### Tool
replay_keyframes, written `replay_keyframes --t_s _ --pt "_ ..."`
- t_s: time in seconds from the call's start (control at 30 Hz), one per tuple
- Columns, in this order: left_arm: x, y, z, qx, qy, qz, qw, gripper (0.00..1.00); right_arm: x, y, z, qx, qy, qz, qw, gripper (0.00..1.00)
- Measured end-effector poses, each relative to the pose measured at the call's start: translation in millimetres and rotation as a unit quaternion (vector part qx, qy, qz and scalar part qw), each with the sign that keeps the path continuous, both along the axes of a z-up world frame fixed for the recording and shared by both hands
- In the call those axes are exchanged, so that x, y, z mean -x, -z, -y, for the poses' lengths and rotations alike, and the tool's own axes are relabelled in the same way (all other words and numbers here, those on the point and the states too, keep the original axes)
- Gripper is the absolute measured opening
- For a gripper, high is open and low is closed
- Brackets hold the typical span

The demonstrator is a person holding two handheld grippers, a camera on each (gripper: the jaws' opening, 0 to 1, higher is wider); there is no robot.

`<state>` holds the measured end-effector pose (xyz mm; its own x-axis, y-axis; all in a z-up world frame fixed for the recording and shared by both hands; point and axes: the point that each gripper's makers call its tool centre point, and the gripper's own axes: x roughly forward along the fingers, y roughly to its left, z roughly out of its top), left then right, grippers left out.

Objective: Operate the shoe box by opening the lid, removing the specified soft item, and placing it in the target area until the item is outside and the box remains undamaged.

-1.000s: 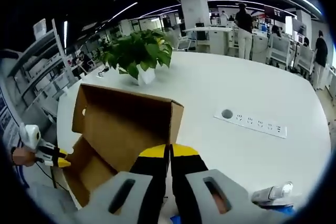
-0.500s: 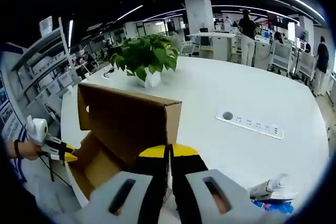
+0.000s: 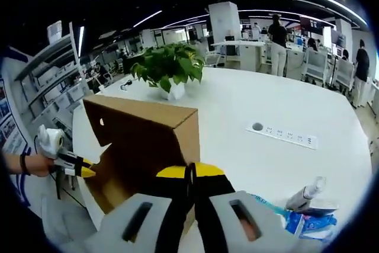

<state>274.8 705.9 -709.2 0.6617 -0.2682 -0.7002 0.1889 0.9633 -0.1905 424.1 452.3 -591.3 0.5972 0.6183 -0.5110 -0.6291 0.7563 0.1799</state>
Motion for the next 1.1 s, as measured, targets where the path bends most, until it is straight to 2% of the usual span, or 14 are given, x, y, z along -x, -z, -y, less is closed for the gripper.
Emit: replay_keyframes --t_s 0.23,0.4,0.5,0.57,0.97,1.1 --pt "4.1 -2.3 0 0.008 -0.005 0.001 1.0000 0.14 15 3.3 4 -0.015 0.015 -0.004 0.9998 0.01" --pt "9.7 -13.4 -6 0.003 -0.007 0.014 0.9999 0.13 28 8.1 7 -0.041 0.040 -0.009 0.9983 0.01" --pt "12.0 -21.7 -12 0.006 -0.014 0.024 0.9996 0.13 33 10.3 8 -0.044 0.043 -0.012 0.9981 0.01" --pt "13.9 -25.0 -12 0.006 -0.013 0.028 0.9995 0.07 38 12.0 8 -0.046 0.042 -0.014 0.9980 0.02" --pt "19.6 -41.2 -3 0.023 -0.002 0.063 0.9978 0.06 65 36.4 17 -0.040 0.046 -0.037 0.9975 0.02" --pt "18.2 -44.6 0 0.027 0.001 0.070 0.9972 0.06 71 47.9 25 -0.043 0.060 -0.055 0.9958 0.00"
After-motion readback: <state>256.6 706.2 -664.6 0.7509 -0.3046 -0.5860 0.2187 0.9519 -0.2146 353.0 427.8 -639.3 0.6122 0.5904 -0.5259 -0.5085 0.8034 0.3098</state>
